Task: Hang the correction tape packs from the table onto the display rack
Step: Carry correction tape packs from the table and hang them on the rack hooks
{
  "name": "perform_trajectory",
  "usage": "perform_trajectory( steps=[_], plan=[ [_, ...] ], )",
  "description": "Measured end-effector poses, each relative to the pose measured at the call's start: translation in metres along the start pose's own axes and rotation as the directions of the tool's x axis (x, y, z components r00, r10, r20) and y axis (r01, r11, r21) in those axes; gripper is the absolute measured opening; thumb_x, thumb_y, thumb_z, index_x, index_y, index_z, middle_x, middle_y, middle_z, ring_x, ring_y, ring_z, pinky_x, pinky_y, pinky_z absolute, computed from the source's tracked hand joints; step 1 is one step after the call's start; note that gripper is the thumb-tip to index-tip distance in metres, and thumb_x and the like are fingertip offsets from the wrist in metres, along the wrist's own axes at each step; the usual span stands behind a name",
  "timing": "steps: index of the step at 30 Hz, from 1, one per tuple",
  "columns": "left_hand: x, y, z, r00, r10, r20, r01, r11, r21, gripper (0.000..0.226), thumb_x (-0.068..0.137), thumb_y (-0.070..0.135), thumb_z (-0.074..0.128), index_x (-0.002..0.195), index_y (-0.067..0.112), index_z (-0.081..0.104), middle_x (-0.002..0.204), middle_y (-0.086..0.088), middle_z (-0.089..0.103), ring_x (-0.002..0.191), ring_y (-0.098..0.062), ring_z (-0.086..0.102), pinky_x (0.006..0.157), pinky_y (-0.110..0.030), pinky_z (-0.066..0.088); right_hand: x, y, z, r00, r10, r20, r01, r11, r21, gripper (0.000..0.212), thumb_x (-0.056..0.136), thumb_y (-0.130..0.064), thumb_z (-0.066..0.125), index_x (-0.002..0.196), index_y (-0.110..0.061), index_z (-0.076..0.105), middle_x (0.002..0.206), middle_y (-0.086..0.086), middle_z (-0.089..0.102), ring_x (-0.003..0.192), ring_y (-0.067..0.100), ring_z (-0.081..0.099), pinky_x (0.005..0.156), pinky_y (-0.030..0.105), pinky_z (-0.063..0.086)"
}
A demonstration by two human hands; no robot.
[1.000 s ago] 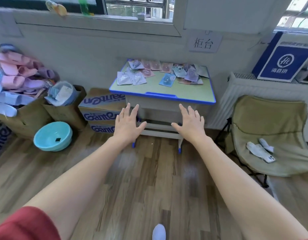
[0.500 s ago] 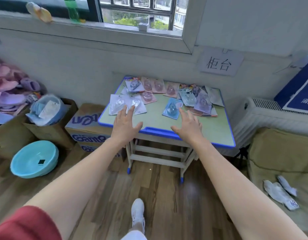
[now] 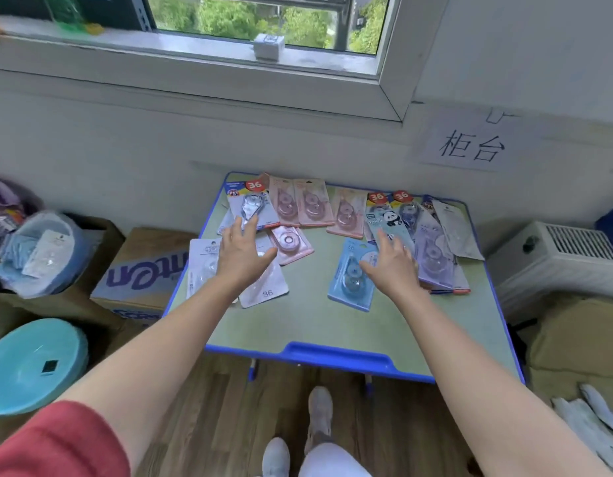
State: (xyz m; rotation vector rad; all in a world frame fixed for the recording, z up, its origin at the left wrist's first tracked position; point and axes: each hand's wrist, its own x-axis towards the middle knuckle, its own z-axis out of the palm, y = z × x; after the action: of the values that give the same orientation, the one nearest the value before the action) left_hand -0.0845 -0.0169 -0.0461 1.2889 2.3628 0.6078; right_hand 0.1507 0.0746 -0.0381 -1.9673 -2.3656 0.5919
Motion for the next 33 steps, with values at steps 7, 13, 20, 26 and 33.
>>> perform_trajectory(
  steps=[7, 13, 20, 26, 33],
  plan=[
    [0.084, 0.009, 0.031, 0.994, -0.108, -0.003, 0.108, 0.992, 0.07, 0.079, 0.089, 0.041, 0.061, 0.153, 0.022, 0.017, 0.16, -0.011, 0.002, 0.145, -0.036, 0.0, 0.117, -0.043, 0.005, 0.08, 0.029, 0.016, 0.995, 0.056, 0.078, -0.05, 0.995, -0.083, 0.084, 0.088, -0.045, 0.057, 0.152, -0.026, 0.006, 0.158, 0.014, 0.006, 0.142, 0.038, 0.014, 0.114, 0.048, 0.017],
    [0.135, 0.004, 0.042, 0.972, -0.232, 0.023, 0.224, 0.957, 0.184, 0.085, 0.086, 0.051, 0.061, 0.152, 0.023, 0.016, 0.16, -0.01, -0.008, 0.145, -0.038, -0.009, 0.117, -0.046, 0.0, 0.114, 0.047, 0.026, 0.99, 0.069, 0.12, -0.042, 0.975, -0.218, 0.085, 0.088, -0.056, 0.053, 0.152, -0.027, 0.005, 0.158, 0.015, 0.005, 0.142, 0.04, 0.013, 0.114, 0.051, 0.011],
    [0.155, 0.003, 0.052, 0.96, -0.28, -0.029, 0.279, 0.931, 0.235, 0.093, 0.081, 0.057, 0.064, 0.152, 0.027, 0.012, 0.16, -0.006, -0.009, 0.144, -0.043, -0.007, 0.116, -0.05, 0.005, 0.115, 0.045, 0.032, 0.999, 0.055, 0.001, -0.053, 0.967, -0.248, 0.08, 0.088, -0.057, 0.051, 0.151, -0.03, 0.01, 0.154, 0.014, 0.017, 0.135, 0.036, 0.028, 0.109, 0.045, 0.022],
    [0.158, 0.009, 0.05, 0.945, -0.327, -0.034, 0.328, 0.929, 0.171, 0.094, 0.079, 0.048, 0.07, 0.152, 0.03, 0.014, 0.16, -0.003, -0.007, 0.143, -0.044, -0.004, 0.117, -0.049, 0.009, 0.108, 0.039, 0.034, 0.997, 0.05, -0.053, -0.053, 0.996, -0.069, 0.079, 0.085, -0.057, 0.056, 0.15, -0.033, 0.018, 0.151, 0.013, 0.02, 0.133, 0.035, 0.027, 0.107, 0.045, 0.027],
    [0.141, 0.009, 0.042, 0.958, -0.267, -0.103, 0.277, 0.955, 0.106, 0.095, 0.078, 0.045, 0.07, 0.152, 0.03, 0.012, 0.16, -0.003, -0.01, 0.143, -0.042, -0.002, 0.116, -0.049, 0.007, 0.102, 0.015, 0.023, 0.978, -0.026, -0.206, 0.074, 0.97, 0.232, 0.074, 0.085, -0.052, 0.061, 0.147, -0.03, 0.03, 0.147, 0.015, 0.026, 0.131, 0.033, 0.027, 0.101, 0.047, 0.035]
  ],
)
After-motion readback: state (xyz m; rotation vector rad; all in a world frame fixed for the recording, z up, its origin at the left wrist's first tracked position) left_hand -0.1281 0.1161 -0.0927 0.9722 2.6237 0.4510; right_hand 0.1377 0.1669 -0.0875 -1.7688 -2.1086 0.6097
